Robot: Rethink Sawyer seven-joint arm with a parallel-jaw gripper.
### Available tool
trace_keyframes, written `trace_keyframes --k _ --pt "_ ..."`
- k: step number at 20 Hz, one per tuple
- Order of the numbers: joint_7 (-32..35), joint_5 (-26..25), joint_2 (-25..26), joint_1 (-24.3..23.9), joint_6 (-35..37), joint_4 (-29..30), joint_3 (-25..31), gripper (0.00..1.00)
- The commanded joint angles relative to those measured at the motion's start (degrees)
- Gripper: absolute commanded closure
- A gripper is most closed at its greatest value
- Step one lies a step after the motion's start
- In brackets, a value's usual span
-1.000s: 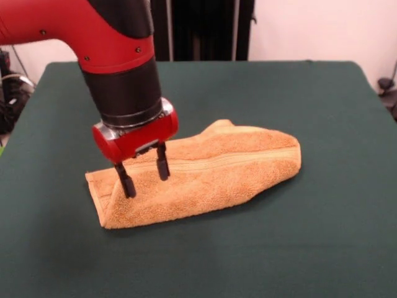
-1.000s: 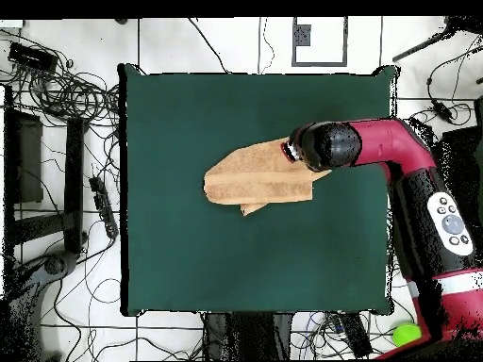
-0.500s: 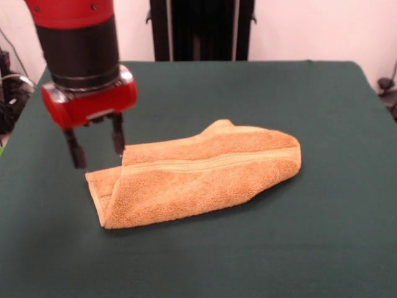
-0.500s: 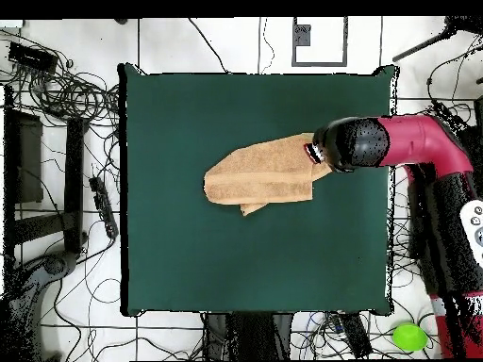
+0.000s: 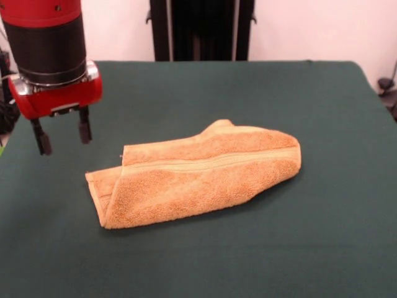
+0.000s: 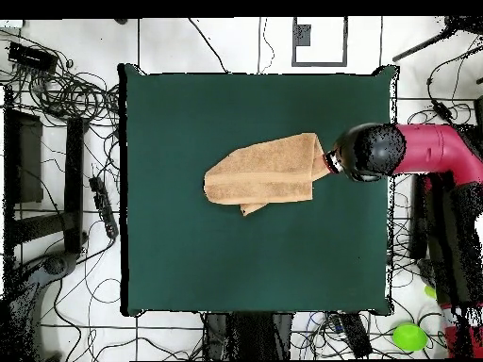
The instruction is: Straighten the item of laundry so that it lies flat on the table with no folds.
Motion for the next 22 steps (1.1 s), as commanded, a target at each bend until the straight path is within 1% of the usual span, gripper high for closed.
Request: trace_keyframes --k 1,4,6,11,13,15,19,22 --pt "7.48 0.87 6.32 3.66 0.54 2.76 -8.11 0.0" --pt "11.85 2.08 6.53 4.04 -2.47 4.26 -9.64 0.0" --pt "13.0 3.24 6.64 4.39 -2.18 4.7 -10.46 0.0" --pt "13.74 9.8 8.07 4.75 2.69 4.62 -11.97 0.0" --pt "13.82 12.45 8.31 4.73 3.79 4.96 -12.59 0.0" --pt "13.45 14.0 8.25 4.94 3.86 5.29 -13.43 0.0" --pt "12.88 16.04 7.98 5.75 2.03 5.86 -15.29 0.0" --pt "12.94 16.03 7.58 6.32 -2.86 5.75 -15.86 0.0"
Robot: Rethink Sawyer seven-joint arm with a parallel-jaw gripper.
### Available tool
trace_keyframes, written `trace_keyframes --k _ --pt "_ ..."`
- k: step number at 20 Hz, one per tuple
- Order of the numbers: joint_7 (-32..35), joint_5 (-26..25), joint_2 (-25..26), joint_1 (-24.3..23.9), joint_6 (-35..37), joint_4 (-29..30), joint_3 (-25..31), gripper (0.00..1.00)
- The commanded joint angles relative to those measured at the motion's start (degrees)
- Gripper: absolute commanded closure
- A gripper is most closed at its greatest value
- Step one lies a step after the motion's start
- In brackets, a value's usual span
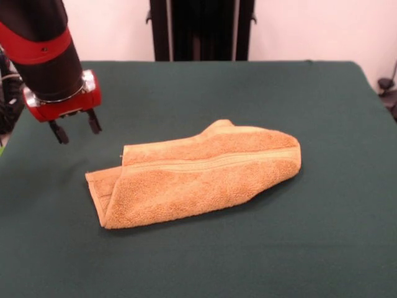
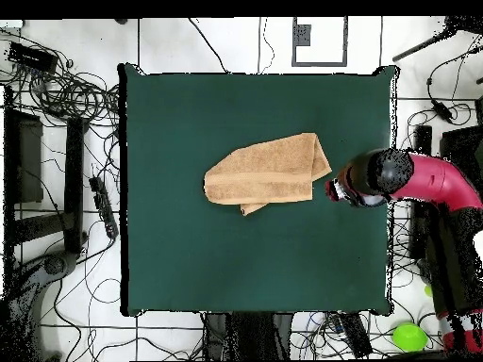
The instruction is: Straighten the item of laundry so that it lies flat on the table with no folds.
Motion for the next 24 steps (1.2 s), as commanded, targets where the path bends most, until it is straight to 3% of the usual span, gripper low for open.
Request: trace_keyframes --k 1,7,17,24 --pt "12.65 3.68 2.9 4.61 -2.98 5.47 -2.57 0.0" --pt "14.39 10.63 4.19 3.26 -4.84 7.1 -1.79 0.0" --pt "8.04 13.0 8.95 1.59 -15.7 6.47 0.71 0.0" --pt "3.55 7.31 10.39 3.16 -25.01 3.71 -1.06 0.0"
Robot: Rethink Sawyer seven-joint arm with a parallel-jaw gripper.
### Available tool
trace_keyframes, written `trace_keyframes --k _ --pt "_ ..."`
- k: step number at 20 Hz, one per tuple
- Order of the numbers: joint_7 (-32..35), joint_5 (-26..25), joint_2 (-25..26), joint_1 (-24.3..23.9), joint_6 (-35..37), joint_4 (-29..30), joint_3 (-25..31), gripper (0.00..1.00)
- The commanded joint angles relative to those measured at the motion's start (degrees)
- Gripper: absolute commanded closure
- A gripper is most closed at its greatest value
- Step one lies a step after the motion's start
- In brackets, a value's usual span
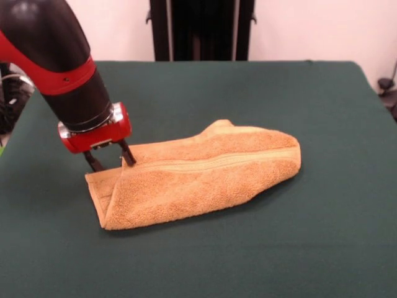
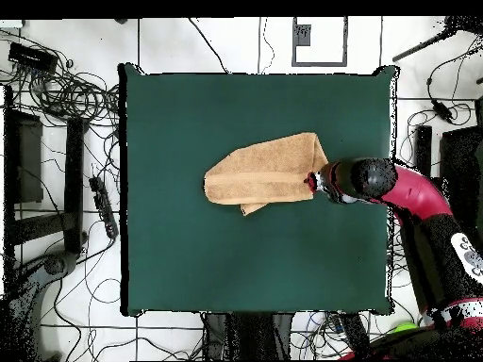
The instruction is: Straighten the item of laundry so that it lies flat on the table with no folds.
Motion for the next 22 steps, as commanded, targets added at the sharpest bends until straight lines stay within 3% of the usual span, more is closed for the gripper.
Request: trace_keyframes --k 1,12,22 --pt "3.28 -2.94 5.07 3.08 -10.64 1.36 0.58 0.0" --pt "3.18 -0.93 8.74 2.46 -8.88 -1.4 1.25 0.0" --pt "5.69 -0.64 2.71 4.2 -5.46 1.66 -0.65 0.0"
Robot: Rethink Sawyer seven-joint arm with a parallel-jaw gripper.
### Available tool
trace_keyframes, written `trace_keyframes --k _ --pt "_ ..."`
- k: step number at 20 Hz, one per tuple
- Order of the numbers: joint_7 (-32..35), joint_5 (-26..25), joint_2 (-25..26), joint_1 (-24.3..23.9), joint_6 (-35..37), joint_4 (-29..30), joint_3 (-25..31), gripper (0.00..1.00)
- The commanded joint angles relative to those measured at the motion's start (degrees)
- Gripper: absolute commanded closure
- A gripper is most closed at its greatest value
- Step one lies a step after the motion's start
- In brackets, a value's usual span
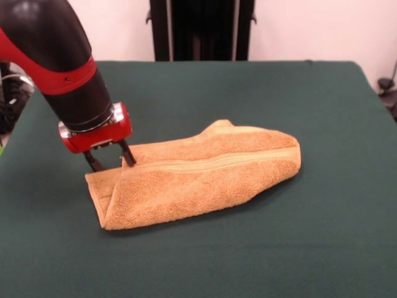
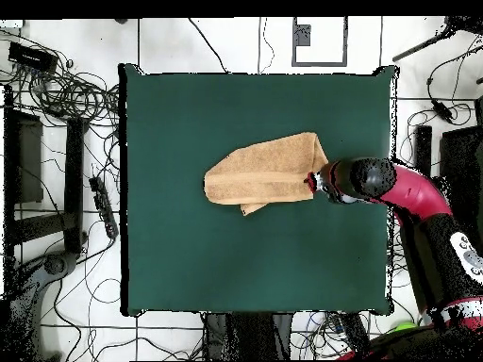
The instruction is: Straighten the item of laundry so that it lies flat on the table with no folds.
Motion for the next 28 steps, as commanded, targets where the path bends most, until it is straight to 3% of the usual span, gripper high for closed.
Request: trace_keyframes --k 1,9,17,28 --pt "5.3 -0.71 2.89 3.79 -5.45 1.68 -0.19 0.0" --pt "4.22 -3.05 2.32 4.07 -9.6 -0.21 -0.14 0.0" --pt "1.01 -4.74 6.42 0.9 -22.12 -0.93 4.82 0.0" --pt "-0.79 -6.01 6.78 0.7 -22.89 -1.56 5.61 0.0"
